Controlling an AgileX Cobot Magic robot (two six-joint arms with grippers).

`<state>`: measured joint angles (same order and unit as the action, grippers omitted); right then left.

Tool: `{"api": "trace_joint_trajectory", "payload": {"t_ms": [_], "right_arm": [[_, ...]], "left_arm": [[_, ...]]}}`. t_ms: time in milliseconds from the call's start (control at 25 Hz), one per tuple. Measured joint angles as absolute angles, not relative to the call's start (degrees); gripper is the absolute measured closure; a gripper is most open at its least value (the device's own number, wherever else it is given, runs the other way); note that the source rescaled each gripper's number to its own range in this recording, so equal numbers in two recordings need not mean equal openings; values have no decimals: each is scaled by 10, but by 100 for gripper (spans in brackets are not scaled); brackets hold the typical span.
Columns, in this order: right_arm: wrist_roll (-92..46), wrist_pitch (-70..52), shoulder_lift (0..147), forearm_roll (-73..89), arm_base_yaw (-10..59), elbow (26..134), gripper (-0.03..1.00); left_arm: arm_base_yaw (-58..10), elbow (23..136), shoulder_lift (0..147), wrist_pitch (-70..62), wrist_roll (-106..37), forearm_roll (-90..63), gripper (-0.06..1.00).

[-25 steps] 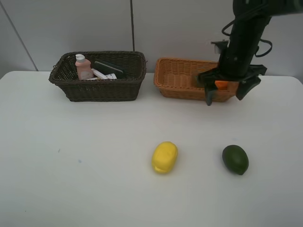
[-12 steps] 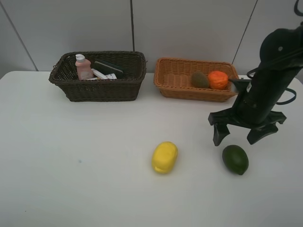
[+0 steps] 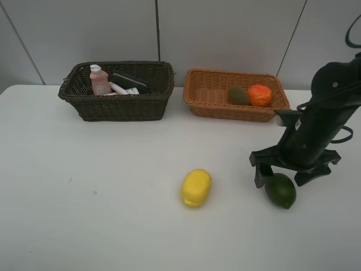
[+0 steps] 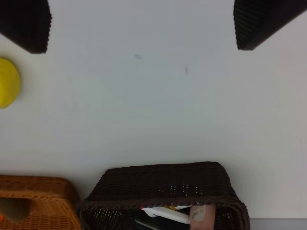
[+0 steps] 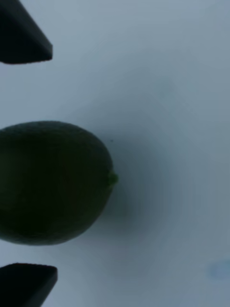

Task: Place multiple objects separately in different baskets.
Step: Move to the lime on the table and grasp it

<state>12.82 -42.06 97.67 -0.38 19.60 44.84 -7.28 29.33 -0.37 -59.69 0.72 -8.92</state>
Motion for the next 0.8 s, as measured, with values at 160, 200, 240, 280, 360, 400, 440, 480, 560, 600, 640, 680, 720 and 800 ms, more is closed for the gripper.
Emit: {"api": "trace_joint_trajectory", "payload": {"t_ms": [160,200,240,280,360,400,440,480,560,600,640,680,720,800], "right_arm": [[128,-389,977,-4,196,430,1],[128,-382,977,-4,196,429,1],[128,-376,978,-4,196,429,1],[128,-371,981,-4,196,429,1],[128,-370,996,-4,196,429,1],[128,-369,1005,-4,196,429,1],[128,-369,1017,-4,196,429,1],[128,-368,1029,-4,196,430,1],[128,-364,1046,-5,196,430,1],[128,-361,1048,-5,196,430,1],[128,-360,1048,-5,196,430,1],[129,-360,1048,-5,196,430,1],[128,-360,1048,-5,196,430,1],[124,-361,1048,-5,196,430,1]], "left_arm": [[-73,293,-4,-597,7,-89,-6],[-73,293,-4,-597,7,-89,-6],[-73,293,-4,-597,7,-89,-6],[-73,293,-4,-597,7,-89,-6],[-73,293,-4,-597,7,-90,-6],[-73,293,-4,-597,7,-91,-6],[-73,293,-4,-597,7,-91,-6],[-73,293,-4,-597,7,-91,-6],[-73,293,-4,-597,7,-91,-6],[-73,293,-4,-597,7,-91,-6],[-73,293,-4,-597,7,-91,-6],[-73,293,-4,-597,7,-91,-6],[-73,293,-4,-597,7,-91,-6],[-73,293,-4,-597,7,-91,-6]]}}
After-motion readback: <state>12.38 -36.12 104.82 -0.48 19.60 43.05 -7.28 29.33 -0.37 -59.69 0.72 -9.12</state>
